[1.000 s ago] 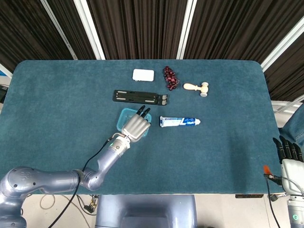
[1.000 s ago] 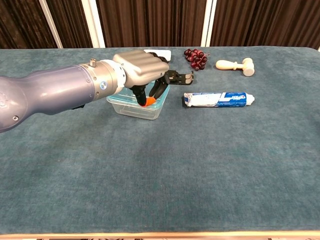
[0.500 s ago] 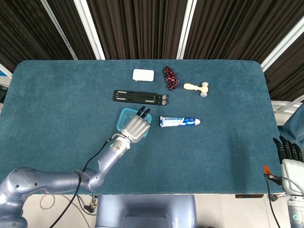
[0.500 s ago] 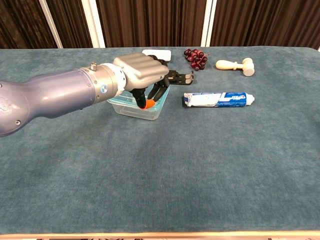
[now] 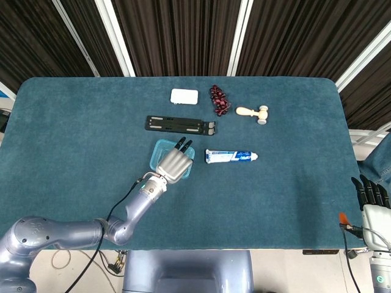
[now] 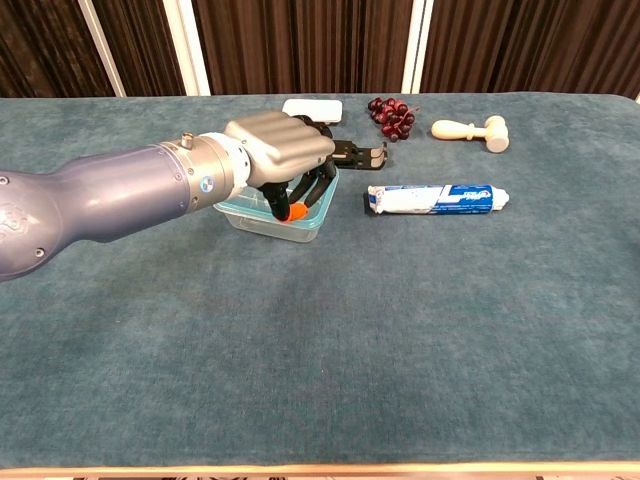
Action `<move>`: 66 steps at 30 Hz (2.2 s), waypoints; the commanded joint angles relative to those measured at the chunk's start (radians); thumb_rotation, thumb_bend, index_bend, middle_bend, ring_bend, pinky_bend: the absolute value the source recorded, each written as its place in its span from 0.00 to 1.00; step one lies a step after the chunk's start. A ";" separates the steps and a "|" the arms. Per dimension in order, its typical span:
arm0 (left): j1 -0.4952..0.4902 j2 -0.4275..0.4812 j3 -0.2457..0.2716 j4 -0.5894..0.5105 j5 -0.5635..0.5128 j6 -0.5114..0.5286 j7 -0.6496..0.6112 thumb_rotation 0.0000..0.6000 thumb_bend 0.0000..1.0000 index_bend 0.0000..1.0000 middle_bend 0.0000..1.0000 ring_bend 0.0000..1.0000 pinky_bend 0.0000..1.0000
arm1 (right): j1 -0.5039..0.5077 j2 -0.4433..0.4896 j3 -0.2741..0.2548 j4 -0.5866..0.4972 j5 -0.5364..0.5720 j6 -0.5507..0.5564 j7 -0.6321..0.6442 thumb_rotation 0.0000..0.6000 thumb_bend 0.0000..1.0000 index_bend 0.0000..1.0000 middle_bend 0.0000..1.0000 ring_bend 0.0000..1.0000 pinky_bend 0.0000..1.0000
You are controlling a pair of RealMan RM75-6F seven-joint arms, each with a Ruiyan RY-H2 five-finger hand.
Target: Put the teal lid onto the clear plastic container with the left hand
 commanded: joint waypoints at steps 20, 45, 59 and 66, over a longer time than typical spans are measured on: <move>0.053 0.139 -0.020 -0.074 -0.019 0.014 -0.039 1.00 0.50 0.71 0.52 0.03 0.00 | 0.000 -0.001 0.002 -0.004 0.011 -0.006 -0.004 1.00 0.36 0.07 0.00 0.01 0.00; 0.070 0.134 0.006 -0.050 -0.017 -0.031 -0.085 1.00 0.50 0.72 0.54 0.03 0.00 | -0.002 -0.001 0.005 -0.010 0.022 -0.005 -0.009 1.00 0.36 0.07 0.00 0.01 0.00; 0.070 0.110 0.026 -0.004 -0.028 -0.057 -0.079 1.00 0.50 0.72 0.54 0.03 0.00 | -0.003 -0.003 0.008 -0.010 0.027 -0.002 -0.013 1.00 0.36 0.07 0.00 0.01 0.00; 0.075 0.095 0.032 0.024 -0.019 -0.056 -0.081 1.00 0.50 0.72 0.54 0.03 0.00 | -0.004 -0.002 0.008 -0.010 0.026 -0.001 -0.012 1.00 0.36 0.07 0.00 0.01 0.00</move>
